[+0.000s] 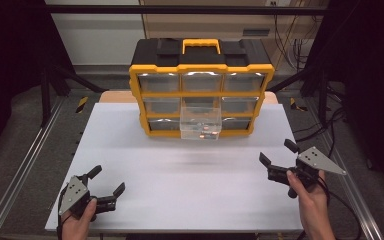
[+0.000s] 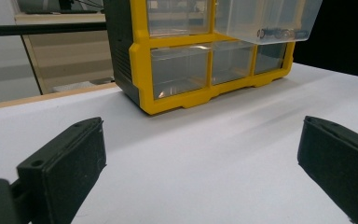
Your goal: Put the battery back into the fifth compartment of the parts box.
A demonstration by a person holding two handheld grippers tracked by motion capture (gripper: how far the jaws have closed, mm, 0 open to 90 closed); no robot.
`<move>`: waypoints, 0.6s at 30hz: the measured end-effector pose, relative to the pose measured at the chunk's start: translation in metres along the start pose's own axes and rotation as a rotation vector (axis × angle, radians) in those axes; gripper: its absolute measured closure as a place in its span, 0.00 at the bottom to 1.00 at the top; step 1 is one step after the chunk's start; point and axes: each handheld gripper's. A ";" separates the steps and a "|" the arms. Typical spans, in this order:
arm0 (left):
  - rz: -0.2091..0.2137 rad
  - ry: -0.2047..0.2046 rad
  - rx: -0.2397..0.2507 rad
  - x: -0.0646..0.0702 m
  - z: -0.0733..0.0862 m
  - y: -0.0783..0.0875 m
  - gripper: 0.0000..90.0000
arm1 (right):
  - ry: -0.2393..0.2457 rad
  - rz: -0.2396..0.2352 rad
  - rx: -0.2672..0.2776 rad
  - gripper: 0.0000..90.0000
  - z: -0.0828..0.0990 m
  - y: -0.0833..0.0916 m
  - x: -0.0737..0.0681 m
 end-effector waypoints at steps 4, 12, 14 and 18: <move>0.001 -0.001 -0.007 0.000 0.001 -0.001 0.01 | -0.002 -0.009 -0.008 0.06 0.008 -0.001 -0.002; 0.001 0.003 -0.007 -0.001 0.002 -0.001 0.01 | 0.001 -0.027 -0.023 0.06 0.021 -0.007 -0.009; 0.002 0.007 -0.005 -0.002 0.002 0.000 0.01 | -0.002 -0.031 -0.025 0.06 0.023 -0.008 -0.010; 0.001 0.009 -0.002 -0.003 0.002 0.000 0.01 | -0.003 -0.038 -0.029 0.06 0.027 -0.009 -0.012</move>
Point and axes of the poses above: each handheld gripper's, and its own axes: y roughly backward along the jaws, z roughly out of its underside, x roughly to its right, and after that the axes turned 10 degrees about z, right-handed
